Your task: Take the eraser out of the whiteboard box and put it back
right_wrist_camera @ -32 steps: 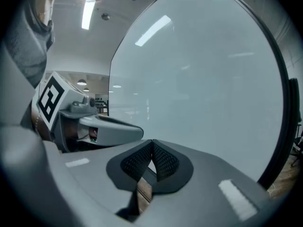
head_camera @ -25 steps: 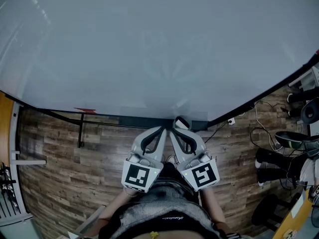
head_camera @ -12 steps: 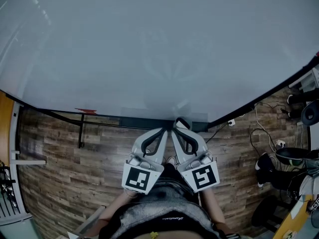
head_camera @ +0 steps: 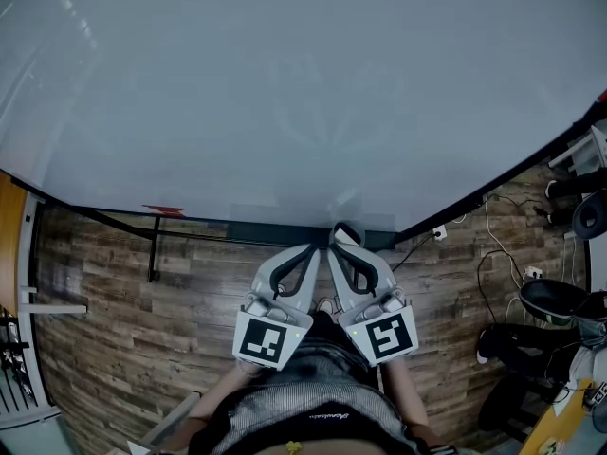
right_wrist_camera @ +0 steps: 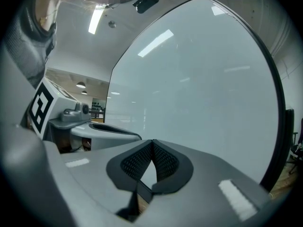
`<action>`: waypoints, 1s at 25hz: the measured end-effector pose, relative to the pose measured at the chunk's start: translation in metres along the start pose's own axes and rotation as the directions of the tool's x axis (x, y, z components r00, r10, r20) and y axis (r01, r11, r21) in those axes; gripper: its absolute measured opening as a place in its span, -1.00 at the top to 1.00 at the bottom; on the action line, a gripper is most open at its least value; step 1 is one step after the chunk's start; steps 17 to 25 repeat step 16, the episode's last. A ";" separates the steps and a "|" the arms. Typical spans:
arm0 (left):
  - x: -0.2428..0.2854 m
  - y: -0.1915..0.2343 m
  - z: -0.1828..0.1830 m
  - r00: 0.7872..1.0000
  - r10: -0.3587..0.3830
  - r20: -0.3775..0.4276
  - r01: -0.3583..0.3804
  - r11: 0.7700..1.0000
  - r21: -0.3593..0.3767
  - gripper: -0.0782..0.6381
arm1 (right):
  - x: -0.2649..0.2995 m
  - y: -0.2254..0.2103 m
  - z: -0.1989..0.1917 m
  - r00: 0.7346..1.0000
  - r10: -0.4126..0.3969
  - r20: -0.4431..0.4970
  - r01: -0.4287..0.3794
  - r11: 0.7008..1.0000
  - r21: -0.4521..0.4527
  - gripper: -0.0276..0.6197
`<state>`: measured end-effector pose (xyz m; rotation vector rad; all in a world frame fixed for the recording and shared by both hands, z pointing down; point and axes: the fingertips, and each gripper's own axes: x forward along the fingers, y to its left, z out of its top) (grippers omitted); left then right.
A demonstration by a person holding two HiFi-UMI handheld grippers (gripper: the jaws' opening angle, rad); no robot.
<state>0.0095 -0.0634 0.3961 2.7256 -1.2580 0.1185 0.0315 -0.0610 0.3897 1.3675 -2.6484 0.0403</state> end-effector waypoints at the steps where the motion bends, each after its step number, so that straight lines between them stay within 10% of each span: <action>1: 0.000 -0.001 0.000 1.000 0.000 0.000 0.000 1.000 -0.001 0.78 | -0.001 0.000 0.001 1.000 0.000 0.001 0.000 1.000 -0.001 0.91; 25: -0.004 -0.009 0.001 1.000 -0.011 -0.001 0.011 1.000 -0.001 0.78 | -0.008 0.002 0.004 1.000 -0.001 -0.001 0.001 1.000 -0.016 0.91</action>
